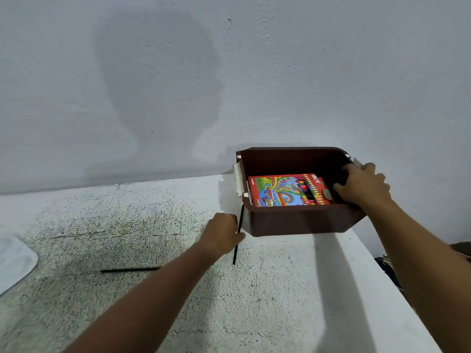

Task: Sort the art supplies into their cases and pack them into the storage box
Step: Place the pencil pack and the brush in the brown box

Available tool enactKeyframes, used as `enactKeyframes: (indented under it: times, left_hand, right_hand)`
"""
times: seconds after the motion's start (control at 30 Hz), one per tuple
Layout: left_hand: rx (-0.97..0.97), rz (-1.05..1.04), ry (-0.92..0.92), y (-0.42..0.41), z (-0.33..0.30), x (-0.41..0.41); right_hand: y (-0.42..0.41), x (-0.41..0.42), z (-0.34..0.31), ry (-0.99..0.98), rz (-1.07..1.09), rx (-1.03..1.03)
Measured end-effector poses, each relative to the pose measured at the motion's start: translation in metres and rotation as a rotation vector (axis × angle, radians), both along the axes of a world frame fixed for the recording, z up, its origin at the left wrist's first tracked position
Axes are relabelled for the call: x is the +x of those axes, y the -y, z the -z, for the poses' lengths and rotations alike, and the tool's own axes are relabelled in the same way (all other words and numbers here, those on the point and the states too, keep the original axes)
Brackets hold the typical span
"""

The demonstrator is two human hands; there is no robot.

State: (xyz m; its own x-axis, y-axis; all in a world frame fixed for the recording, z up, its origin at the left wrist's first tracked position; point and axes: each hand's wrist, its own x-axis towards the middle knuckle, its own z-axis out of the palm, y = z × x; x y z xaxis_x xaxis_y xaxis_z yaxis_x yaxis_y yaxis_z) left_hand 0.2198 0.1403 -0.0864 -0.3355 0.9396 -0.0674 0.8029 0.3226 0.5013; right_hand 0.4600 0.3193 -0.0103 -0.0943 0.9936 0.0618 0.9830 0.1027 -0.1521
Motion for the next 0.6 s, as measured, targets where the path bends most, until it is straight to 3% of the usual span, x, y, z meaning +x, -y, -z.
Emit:
enactKeyframes:
  times: [0.37,0.6]
  left_hand:
    - [-0.219,-0.039,-0.236,0.051,-0.01,-0.086]
    - [-0.212,-0.04,-0.269,0.114,-0.006,-0.156]
  right_hand:
    - [0.023,-0.035,0.002,0.024,-0.02,0.025]
    - [0.062,-0.087,0.005,-0.005,-0.019,0.041]
